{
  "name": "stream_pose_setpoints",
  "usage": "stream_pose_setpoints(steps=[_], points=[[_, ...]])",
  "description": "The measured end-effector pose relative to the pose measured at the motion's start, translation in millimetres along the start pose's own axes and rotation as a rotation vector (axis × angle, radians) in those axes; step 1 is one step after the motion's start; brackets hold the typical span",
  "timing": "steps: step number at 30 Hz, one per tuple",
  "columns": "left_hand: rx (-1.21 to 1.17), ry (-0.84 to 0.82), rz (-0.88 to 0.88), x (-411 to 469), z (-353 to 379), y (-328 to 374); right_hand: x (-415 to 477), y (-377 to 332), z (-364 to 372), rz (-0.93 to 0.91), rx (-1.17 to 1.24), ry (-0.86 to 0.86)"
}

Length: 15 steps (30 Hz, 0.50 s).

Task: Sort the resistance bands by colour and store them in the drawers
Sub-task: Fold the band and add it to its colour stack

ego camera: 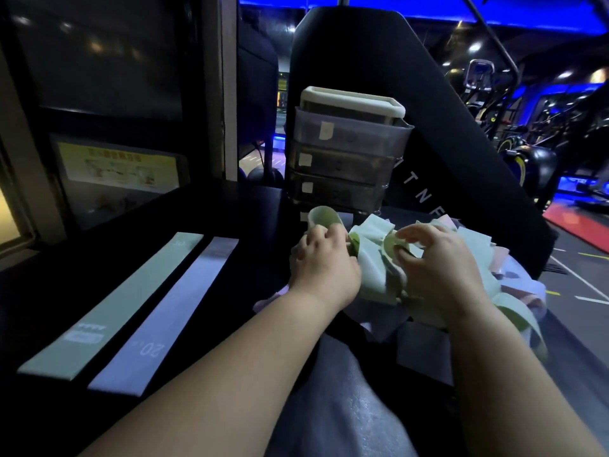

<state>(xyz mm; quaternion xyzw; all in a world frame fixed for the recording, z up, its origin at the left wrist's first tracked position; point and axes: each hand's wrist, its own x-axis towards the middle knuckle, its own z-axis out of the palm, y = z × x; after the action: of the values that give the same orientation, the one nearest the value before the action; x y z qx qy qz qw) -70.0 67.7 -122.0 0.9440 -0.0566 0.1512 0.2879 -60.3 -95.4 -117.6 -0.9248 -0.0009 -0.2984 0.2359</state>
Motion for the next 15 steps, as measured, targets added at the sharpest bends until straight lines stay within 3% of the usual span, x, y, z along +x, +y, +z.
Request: stream_pose_setpoints(steps=[5,9,15], points=[[-0.069,-0.062,-0.017,1.4,3.8,11.3,2.7,14.5,-7.6,0.061,0.069,0.026],[-0.251,-0.161,-0.131,6.4,10.3,4.6,4.4,16.8,-3.5,0.082,0.060,-0.018],[-0.361,-0.080,-0.052,2.3,19.2,-8.9,4.1,14.2,-3.0,0.122,0.041,-0.062]])
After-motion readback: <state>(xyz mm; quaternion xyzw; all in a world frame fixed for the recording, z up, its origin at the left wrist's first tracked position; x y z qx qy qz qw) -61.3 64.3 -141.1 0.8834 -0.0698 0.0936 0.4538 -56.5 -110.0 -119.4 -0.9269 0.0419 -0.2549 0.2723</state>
